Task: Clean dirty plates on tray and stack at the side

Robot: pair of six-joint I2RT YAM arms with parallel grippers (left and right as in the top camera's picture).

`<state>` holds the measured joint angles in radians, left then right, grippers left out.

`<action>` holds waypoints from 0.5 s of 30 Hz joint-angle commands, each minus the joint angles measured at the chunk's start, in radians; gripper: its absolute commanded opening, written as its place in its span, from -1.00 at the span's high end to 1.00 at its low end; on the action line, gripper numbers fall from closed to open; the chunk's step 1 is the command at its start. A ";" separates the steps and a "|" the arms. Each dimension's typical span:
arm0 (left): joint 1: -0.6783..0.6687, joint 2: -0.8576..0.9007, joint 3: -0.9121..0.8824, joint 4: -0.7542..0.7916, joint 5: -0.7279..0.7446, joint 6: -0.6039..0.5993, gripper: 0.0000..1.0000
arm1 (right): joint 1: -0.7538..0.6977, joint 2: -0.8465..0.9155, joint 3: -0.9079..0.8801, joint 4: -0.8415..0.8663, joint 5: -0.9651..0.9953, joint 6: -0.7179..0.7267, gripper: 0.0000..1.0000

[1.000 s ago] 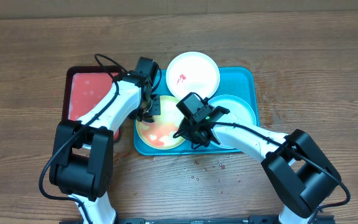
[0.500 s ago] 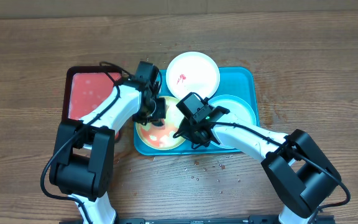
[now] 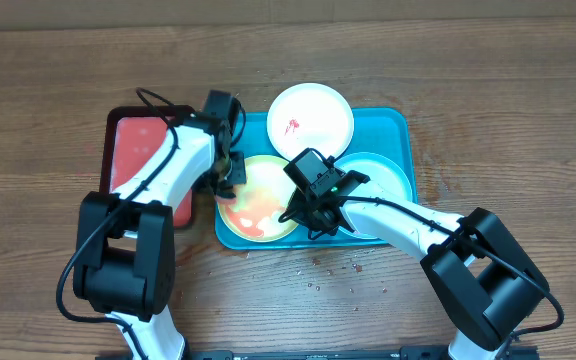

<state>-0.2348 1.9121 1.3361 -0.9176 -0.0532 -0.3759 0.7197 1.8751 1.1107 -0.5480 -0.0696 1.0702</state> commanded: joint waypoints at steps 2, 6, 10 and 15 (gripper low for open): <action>0.006 -0.121 0.087 -0.009 0.047 -0.024 0.91 | -0.008 0.012 0.031 -0.007 0.024 -0.083 0.93; 0.035 -0.206 0.088 -0.011 0.073 -0.040 0.91 | -0.008 0.002 0.080 -0.007 0.026 -0.180 0.93; 0.118 -0.272 0.088 -0.029 0.072 -0.051 0.92 | -0.008 -0.007 0.174 -0.032 0.068 -0.351 0.93; 0.246 -0.282 0.087 -0.076 0.070 -0.050 0.91 | -0.008 -0.008 0.351 -0.188 0.295 -0.479 0.93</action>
<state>-0.0505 1.6405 1.4078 -0.9752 0.0147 -0.4107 0.7132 1.8771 1.3563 -0.6998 0.0547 0.7311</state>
